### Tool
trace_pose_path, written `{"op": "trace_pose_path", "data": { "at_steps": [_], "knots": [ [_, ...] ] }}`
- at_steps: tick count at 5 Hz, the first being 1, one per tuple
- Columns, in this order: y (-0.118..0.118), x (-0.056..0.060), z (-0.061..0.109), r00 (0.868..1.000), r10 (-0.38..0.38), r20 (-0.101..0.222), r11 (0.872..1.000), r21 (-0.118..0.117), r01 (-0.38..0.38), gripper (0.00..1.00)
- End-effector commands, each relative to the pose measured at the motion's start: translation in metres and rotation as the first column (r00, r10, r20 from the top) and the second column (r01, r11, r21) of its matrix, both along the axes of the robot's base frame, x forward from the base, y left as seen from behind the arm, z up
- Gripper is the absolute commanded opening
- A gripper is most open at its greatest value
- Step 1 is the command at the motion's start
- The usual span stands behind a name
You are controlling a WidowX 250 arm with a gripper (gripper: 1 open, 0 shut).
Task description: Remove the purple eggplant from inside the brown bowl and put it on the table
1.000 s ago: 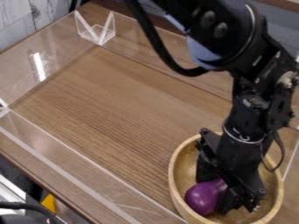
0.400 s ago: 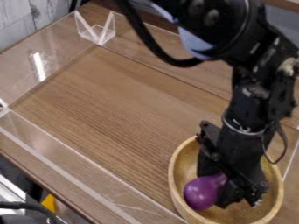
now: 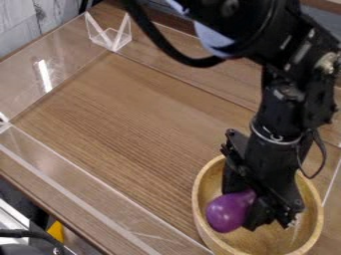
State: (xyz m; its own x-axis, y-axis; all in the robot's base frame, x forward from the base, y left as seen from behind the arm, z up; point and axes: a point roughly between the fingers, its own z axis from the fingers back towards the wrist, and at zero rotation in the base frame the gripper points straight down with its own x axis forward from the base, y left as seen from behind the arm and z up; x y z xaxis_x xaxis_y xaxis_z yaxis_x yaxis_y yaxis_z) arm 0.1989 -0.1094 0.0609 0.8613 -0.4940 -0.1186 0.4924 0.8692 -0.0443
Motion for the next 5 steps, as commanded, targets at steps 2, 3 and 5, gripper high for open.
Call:
{"op": "trace_pose_path", "data": {
  "at_steps": [2, 3, 5],
  "knots": [
    [0.007, 0.012, 0.021, 0.997, -0.001, 0.072, 1.0, -0.02, 0.002, 0.0],
    [0.011, 0.014, 0.022, 0.997, 0.003, 0.076, 1.0, -0.019, -0.001, 0.0],
    [0.015, 0.018, 0.02, 0.997, 0.011, 0.082, 1.0, -0.017, -0.009, 0.0]
  ]
}}
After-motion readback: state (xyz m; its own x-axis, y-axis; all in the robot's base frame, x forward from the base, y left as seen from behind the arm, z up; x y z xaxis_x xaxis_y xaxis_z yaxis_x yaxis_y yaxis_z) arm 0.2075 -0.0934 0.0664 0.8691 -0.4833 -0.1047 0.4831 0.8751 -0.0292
